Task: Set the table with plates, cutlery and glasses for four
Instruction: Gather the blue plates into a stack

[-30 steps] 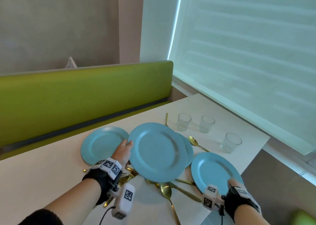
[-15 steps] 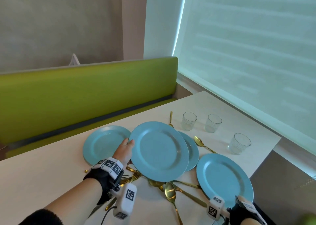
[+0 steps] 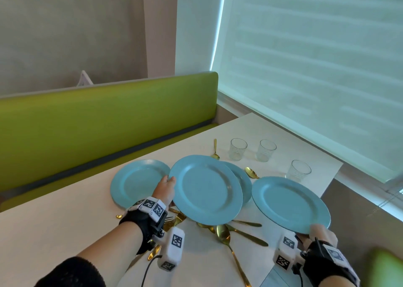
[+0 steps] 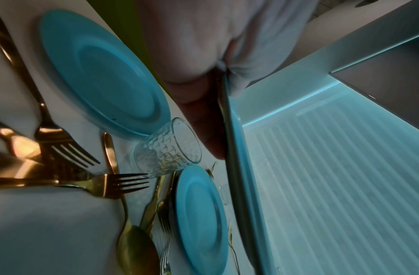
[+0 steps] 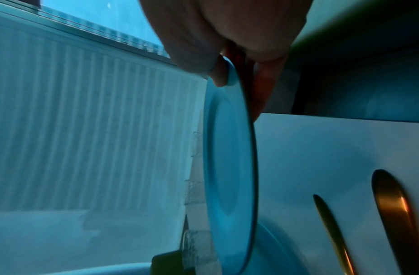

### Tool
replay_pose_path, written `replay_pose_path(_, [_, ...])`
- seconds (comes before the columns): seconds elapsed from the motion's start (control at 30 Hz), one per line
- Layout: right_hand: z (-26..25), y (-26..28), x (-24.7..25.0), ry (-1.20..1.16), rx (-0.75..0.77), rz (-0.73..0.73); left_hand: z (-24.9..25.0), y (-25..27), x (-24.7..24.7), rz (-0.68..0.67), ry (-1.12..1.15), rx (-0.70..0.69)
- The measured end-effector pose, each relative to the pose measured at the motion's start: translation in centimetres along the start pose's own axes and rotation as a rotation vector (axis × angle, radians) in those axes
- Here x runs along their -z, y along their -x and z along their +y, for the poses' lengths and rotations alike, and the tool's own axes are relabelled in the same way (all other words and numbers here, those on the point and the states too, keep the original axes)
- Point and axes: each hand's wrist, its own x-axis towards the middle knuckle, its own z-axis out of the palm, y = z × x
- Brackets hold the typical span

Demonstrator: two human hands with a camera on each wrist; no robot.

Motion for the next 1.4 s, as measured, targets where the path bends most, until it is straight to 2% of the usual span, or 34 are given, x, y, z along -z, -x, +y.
replay_pose_path(0.03, [-0.2, 0.2, -0.2, -0.016, 0.036, 0.039, 0.0, 0.3, 0.3, 0.014, -0.003, 0.000])
replay_pose_path(0.1, [-0.7, 1.7, -1.1, -0.077, 0.076, 0.025, 0.0, 0.8, 0.8, 0.037, -0.011, 0.003])
replay_pose_path(0.23, [-0.7, 5.4, -3.5, -0.180, 0.125, -0.154, -0.5, 1.7, 1.9, 0.051, 0.050, 0.035])
replay_pose_path(0.37, [0.2, 9.6, -5.9, -0.019, 0.178, -0.345, 0.2, 4.0, 3.8, 0.034, 0.147, 0.050])
replay_pose_path(0.57, [2.3, 14.1, -8.6, 0.160, 0.209, -0.515, -0.5, 4.9, 7.1, 0.040, 0.190, 0.055])
replay_pose_path(0.67, [2.7, 15.5, -9.6, 0.219, 0.233, -0.531, -0.5, 5.3, 8.3, 0.039, 0.249, 0.079])
replay_pose_path(0.77, [2.9, 15.6, -11.0, 0.338, 0.314, -0.478, -0.4, 5.3, 9.1, 0.012, 0.316, 0.106])
replay_pose_path(0.87, [2.6, 15.8, -12.8, 0.432, 0.365, -0.496, -0.1, 4.6, 9.6, 0.011, 0.335, 0.078])
replay_pose_path(1.0, [2.4, 15.1, -15.9, 0.375, 0.294, -0.583, -0.3, 3.0, 9.7, -0.009, 0.375, 0.087])
replay_pose_path(1.13, [1.8, 14.2, -19.4, 0.311, 0.300, -0.605, -0.5, 0.5, 10.3, 0.012, 0.415, 0.123])
replay_pose_path(1.3, [0.6, 13.1, -22.9, 0.226, 0.272, -0.640, -0.3, -2.6, 11.9, 0.025, 0.252, 0.145])
replay_pose_path(1.37, [0.2, 12.4, -23.9, 0.197, 0.254, -0.630, -1.5, -4.5, 13.0, 0.088, -0.001, 0.160])
replay_pose_path(1.4, [0.0, 12.1, -24.2, 0.181, 0.251, -0.624, -2.2, -5.5, 13.6, 0.168, -0.172, 0.178])
